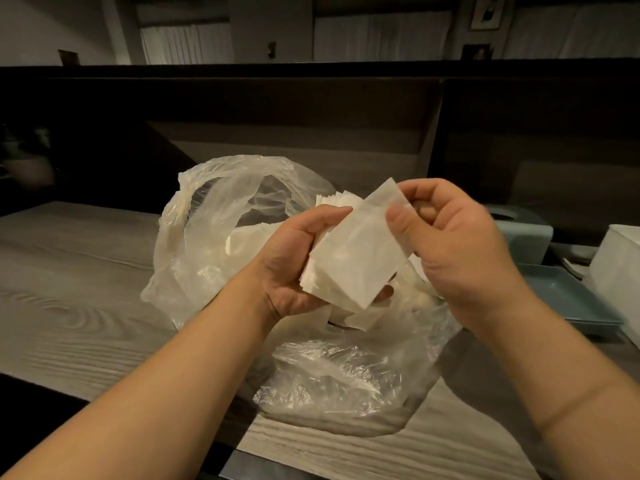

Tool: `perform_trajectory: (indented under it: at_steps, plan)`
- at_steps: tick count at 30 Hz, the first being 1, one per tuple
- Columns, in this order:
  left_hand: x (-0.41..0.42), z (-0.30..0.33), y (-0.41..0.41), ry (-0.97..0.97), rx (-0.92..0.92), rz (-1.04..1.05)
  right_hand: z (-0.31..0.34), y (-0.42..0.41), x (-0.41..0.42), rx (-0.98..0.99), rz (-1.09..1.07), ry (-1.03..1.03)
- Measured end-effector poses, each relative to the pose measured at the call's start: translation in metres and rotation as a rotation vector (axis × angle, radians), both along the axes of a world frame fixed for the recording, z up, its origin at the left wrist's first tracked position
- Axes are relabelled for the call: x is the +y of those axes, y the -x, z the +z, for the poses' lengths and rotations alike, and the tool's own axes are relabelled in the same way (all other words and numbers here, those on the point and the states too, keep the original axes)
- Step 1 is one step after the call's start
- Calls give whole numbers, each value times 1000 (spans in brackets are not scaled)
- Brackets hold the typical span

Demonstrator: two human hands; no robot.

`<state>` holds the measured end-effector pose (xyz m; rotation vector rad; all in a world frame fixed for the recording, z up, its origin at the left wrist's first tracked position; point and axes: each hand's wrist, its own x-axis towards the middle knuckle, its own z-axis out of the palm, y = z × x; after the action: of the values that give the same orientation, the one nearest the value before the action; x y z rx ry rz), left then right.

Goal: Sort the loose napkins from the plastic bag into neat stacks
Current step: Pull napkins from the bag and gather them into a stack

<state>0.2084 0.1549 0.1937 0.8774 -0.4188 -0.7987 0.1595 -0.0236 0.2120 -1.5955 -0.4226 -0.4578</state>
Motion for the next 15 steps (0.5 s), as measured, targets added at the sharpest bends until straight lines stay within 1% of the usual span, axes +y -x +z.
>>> perform_trajectory:
  at_steps: [2,4,7,10,12,15]
  plan:
    - [-1,0,2,-21,-15,-25,-3,-1,2,-26,-60,75]
    - [-1,0,2,-14,-22,-63,-5,-2,1,-31,-112,103]
    - [-2,0,3,15,-41,-99,-9,-4,3,-16,-126,81]
    - [-4,-1,4,2,-91,-116,-16,-6,4,-45,-112,114]
    - [-4,-2,5,-29,-113,-114,-20,-8,3,-94,-130,177]
    - [-5,-1,7,-77,-191,-140,-20,-10,0,-158,-234,325]
